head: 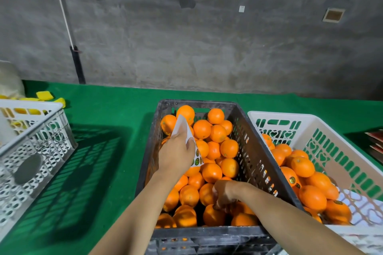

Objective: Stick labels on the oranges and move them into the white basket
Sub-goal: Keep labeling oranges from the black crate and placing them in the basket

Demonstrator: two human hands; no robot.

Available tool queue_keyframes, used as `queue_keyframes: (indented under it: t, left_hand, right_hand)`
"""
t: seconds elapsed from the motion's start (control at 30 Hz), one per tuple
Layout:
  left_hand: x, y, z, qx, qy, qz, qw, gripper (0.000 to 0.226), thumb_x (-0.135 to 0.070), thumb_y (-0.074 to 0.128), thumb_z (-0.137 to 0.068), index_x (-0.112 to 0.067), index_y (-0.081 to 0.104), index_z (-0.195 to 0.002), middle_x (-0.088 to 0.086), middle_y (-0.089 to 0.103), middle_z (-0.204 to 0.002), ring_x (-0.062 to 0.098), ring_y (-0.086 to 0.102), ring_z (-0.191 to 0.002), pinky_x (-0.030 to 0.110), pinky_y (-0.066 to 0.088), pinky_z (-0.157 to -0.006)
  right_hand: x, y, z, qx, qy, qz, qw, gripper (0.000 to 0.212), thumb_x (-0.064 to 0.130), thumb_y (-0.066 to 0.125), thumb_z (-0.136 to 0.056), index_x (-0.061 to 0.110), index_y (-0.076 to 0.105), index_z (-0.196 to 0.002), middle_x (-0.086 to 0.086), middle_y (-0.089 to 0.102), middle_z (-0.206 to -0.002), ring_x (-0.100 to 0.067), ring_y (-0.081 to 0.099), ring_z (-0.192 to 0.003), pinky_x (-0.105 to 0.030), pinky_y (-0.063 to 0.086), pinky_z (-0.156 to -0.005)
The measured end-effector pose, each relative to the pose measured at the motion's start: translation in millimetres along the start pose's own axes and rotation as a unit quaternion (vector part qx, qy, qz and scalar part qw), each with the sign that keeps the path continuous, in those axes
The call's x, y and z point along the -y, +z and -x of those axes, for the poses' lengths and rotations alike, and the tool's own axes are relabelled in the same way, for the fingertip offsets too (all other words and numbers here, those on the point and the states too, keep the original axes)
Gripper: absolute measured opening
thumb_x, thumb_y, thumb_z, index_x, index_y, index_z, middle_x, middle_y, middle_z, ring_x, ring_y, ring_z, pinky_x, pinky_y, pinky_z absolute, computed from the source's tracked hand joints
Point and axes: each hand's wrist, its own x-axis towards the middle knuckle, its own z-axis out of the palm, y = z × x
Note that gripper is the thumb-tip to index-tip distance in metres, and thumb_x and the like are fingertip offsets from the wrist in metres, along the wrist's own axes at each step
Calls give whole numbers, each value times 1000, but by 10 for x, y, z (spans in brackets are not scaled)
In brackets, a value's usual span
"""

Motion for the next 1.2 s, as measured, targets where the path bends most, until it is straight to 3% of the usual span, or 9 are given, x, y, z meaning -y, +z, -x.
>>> queue_keyframes:
  t: [0.1,0.37,0.67,0.73,0.83,0.97,1.07,1.13,1.2]
  left_hand:
    - [-1,-4,-15,6,-4,-11,1000,64,-38,39,-102,-20,14,-159,-8,47,-64,6,50,-56,25,32,-43]
    - [-5,6,-10,11,-9,-8,1000,66,-36,40,-102,-21,11,-159,-10,44,-63,6,51,-57,25,35,-44]
    - [-1,25,-24,16,-1,-19,1000,68,-37,39,-102,-24,5,-159,-8,45,-63,8,52,-57,26,37,-44]
    - [9,27,-28,17,-2,-22,1000,67,-37,39,-102,-23,9,-159,-7,46,-64,7,51,-57,26,36,-44]
    - [11,26,-18,11,2,-23,1000,69,-38,39,-101,-24,5,-159,-9,47,-62,6,51,-54,25,39,-42]
    - [19,20,-5,4,1,-17,1000,71,-38,39,-100,-26,2,-159,-12,46,-59,4,51,-52,22,36,-40]
    - [25,21,-13,1,2,-23,1000,70,-40,38,-99,-25,5,-159,-11,46,-60,4,50,-52,23,37,-40]
    - [21,21,-23,2,3,-23,1000,69,-40,38,-100,-23,8,-159,-10,46,-59,5,51,-52,25,40,-40]
    - [0,16,-14,4,5,-18,1000,67,-38,39,-101,-23,9,-159,-9,46,-59,6,51,-53,26,41,-42]
  right_hand:
    - [10,-7,-4,0,11,-22,1000,17,14,66,-94,15,57,-79,-3,66,-74,-15,65,-65,-25,52,-65]
    - [64,-40,40,-7,-14,47,999,7,12,64,-95,7,64,-91,-14,68,-95,-21,62,-84,-30,49,-76]
    - [40,-2,-107,-31,37,47,998,12,24,59,-95,15,57,-87,-6,56,-88,-18,48,-69,-29,39,-60]
    - [35,53,-175,-5,61,77,995,29,42,62,-92,16,59,-104,-5,57,-98,-21,54,-83,-31,45,-67]
    - [23,165,-350,20,109,178,978,82,62,57,-89,12,35,-151,-15,31,-155,-38,39,-136,-51,40,-104]
    - [-42,259,-524,20,121,197,973,80,44,52,-100,8,12,-159,-13,-3,-166,-40,-4,-152,-59,9,-120]
    - [-21,197,-434,28,110,169,979,87,52,64,-90,6,27,-154,-18,21,-161,-44,19,-147,-57,28,-116]
    - [-2,100,-333,21,64,144,987,70,54,72,-82,13,53,-136,-10,54,-132,-31,53,-122,-46,49,-100]
    - [16,3,-252,22,27,114,993,54,56,75,-78,18,65,-115,-1,63,-107,-23,61,-97,-37,52,-80]
